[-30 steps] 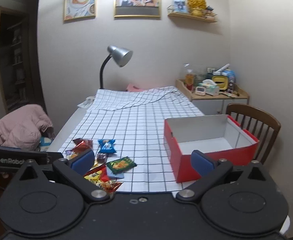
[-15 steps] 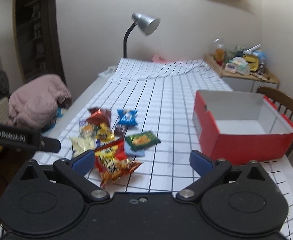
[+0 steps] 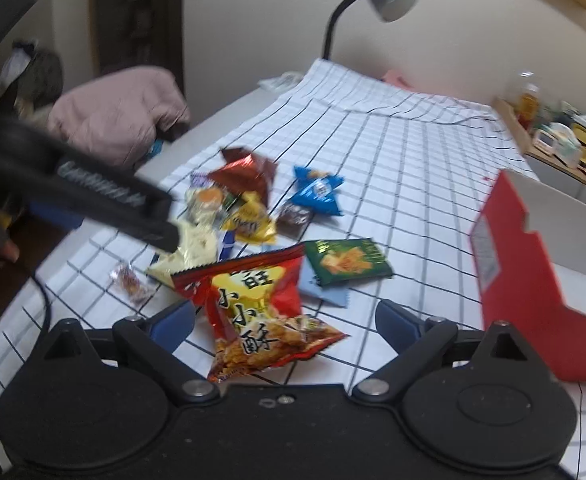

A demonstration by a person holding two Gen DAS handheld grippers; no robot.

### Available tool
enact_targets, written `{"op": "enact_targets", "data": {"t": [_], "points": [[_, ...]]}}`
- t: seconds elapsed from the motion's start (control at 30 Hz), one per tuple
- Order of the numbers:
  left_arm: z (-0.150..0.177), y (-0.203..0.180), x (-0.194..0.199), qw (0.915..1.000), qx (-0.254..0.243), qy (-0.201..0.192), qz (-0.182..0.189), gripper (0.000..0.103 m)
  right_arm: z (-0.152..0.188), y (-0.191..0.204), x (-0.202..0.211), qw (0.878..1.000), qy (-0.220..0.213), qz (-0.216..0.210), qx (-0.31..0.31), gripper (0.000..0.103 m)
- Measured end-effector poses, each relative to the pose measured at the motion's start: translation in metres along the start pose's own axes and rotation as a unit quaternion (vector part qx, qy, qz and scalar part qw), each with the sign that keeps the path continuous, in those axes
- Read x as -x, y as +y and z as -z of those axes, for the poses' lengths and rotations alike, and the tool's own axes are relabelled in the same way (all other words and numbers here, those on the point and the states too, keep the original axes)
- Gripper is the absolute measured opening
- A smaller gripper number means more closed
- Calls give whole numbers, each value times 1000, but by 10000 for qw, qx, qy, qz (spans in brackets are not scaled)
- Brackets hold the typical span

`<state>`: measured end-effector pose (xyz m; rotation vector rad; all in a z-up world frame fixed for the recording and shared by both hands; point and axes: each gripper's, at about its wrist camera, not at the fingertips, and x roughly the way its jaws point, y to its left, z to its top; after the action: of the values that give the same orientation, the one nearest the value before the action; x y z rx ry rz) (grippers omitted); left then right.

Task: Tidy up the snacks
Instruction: 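Grasp the pale yellow bun bag with left tool while right grasps red-yellow chip bag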

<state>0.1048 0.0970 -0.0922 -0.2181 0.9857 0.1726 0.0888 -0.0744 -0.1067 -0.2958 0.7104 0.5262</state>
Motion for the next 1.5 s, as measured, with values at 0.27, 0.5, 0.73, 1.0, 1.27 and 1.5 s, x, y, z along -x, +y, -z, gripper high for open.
{"op": "enact_targets", "data": {"t": [0.27,0.5,0.73,1.0,1.27,1.5], "points": [[-18,-1,-46,9981,35,617,68,98,-2,14,-36,9980,399,-99,490,92],[-21,-2,-61,9967,41,806,7,80,-3,13,-47,9973,541,-93,487,80],[-22,2,-60,9953,194,908,265,54,-2,7,-41,9979,571,-213,202,63],[-20,8,-54,9945,428,890,336,40,0,-1,-28,9982,558,-203,-92,51],[-12,9,-32,9937,569,842,479,32,2,-22,-2,9971,551,-121,-506,47],[-11,-12,12,9955,330,578,671,31,-5,-43,42,9963,333,-227,-759,47]]}}
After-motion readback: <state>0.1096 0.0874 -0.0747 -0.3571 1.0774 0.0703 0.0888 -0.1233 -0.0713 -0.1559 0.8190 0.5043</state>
